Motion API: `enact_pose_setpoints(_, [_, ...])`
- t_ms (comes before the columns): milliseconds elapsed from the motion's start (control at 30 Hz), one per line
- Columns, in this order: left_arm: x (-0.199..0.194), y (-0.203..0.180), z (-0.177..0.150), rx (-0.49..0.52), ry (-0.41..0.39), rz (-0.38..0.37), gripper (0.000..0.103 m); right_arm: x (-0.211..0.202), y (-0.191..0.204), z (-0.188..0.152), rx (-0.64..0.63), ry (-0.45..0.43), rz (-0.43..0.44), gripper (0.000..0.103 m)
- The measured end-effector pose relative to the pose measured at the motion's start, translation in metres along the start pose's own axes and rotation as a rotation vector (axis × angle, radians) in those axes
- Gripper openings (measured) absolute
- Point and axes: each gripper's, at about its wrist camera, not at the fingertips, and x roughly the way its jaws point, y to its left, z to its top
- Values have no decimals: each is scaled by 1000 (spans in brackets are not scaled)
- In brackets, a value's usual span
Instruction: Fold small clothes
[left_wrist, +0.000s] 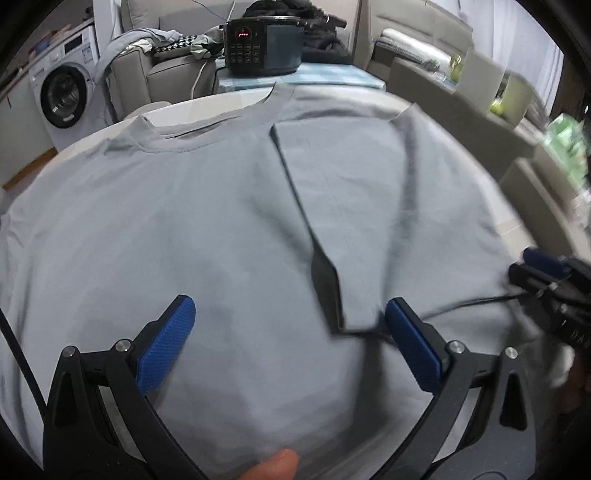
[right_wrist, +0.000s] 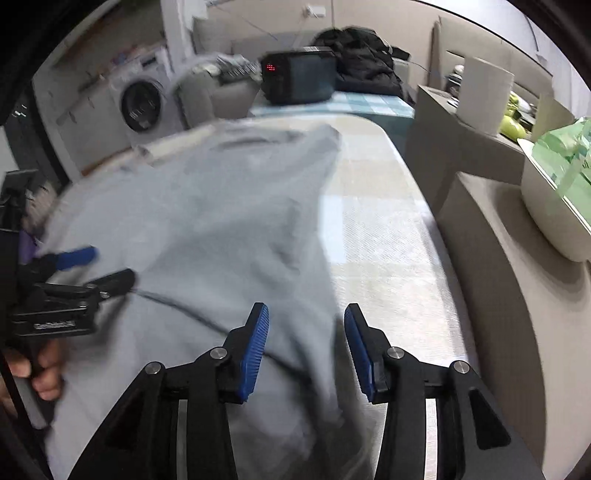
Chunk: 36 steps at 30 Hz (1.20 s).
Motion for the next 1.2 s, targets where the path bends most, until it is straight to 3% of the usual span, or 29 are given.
enact_pose_setpoints(67, [-5,-3,-2,12,-27,-28,102,-5,7,-2,-43,-22,39,44])
enact_pose_setpoints(133, [0,-11,-4,52,-3,10,102,1,16,-2,-85,-8,46,44])
enact_pose_setpoints(167, [6,-11,-6,62,24,36,103,7,17,-3,-96,22,29,44])
enact_pose_setpoints(333, [-19,7,-11,-11,-2,-12,102,-2,-4,-14,-37,74,-93,44])
enact_pose_setpoints(533, [-86,42,-40,-55,-75,-9,102,-77,7,-16,-28,-73,-55,46])
enact_pose_setpoints(567, [-99,48,-48,-60,-87,-3,102,-92,15,-15,-34,-100,-53,48])
enact_pose_setpoints(800, [-189,96,-97,-111,-162,51,102,-189,90,-6,-104,-260,33,87])
enact_pose_setpoints(967, [-239,158,-131,-219,-222,105,102,-199,155,1,-153,-291,159,88])
enact_pose_setpoints(1133, [-257,229,-160,-393,-262,222,102,-167,222,16,-168,-270,267,88])
enact_pose_setpoints(1200, [-253,258,-168,-461,-245,231,102,-148,247,20,-181,-283,303,88])
